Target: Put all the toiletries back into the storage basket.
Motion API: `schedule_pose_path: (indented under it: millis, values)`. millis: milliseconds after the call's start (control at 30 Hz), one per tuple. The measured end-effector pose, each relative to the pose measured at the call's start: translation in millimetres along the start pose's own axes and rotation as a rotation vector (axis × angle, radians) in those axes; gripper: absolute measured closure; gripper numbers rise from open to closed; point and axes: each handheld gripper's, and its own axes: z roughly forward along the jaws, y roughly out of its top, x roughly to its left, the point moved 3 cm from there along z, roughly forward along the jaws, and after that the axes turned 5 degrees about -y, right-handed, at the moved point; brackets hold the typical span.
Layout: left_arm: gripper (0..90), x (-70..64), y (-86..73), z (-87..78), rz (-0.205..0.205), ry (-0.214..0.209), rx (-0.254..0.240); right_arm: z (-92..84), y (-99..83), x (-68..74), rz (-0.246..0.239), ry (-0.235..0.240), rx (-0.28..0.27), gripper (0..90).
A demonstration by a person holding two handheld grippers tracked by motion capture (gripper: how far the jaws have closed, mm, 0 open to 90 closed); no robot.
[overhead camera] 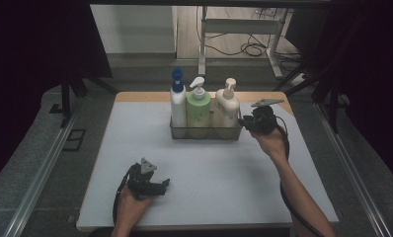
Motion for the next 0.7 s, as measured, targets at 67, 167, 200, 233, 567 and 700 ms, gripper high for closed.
schedule_pose_path:
  millis: [67, 167, 200, 233, 567, 700]
  values:
    - [11.7, 0.0, 0.0, 0.1, 0.0, 0.0, -0.001, 2.9, 0.6, -3.2, 0.0, -0.015, 0.003, 73.9]
    - [11.7, 0.0, 0.0, 0.0, 0.0, 0.0, 0.0, 6.4, 2.5, -6.8, 0.012, -0.029, -0.002, 79.5]
    - [11.7, 0.0, 0.0, 0.1, 0.0, 0.0, -0.001, 7.3, 3.2, -8.1, 0.013, -0.033, -0.003, 81.2]
    - [11.7, 0.0, 0.0, 0.1, 0.0, 0.0, -0.001, 8.5, 4.0, -9.3, 0.013, -0.035, -0.006, 82.3]
    - [11.7, 0.0, 0.0, 0.1, -0.001, 0.0, -0.002, 21.8, 11.8, -11.2, 0.008, -0.042, 0.0, 89.5]
    - [11.7, 0.0, 0.0, 0.1, 0.0, 0.0, -0.001, 27.5, 14.8, -9.5, 0.016, -0.033, -0.001, 89.5]
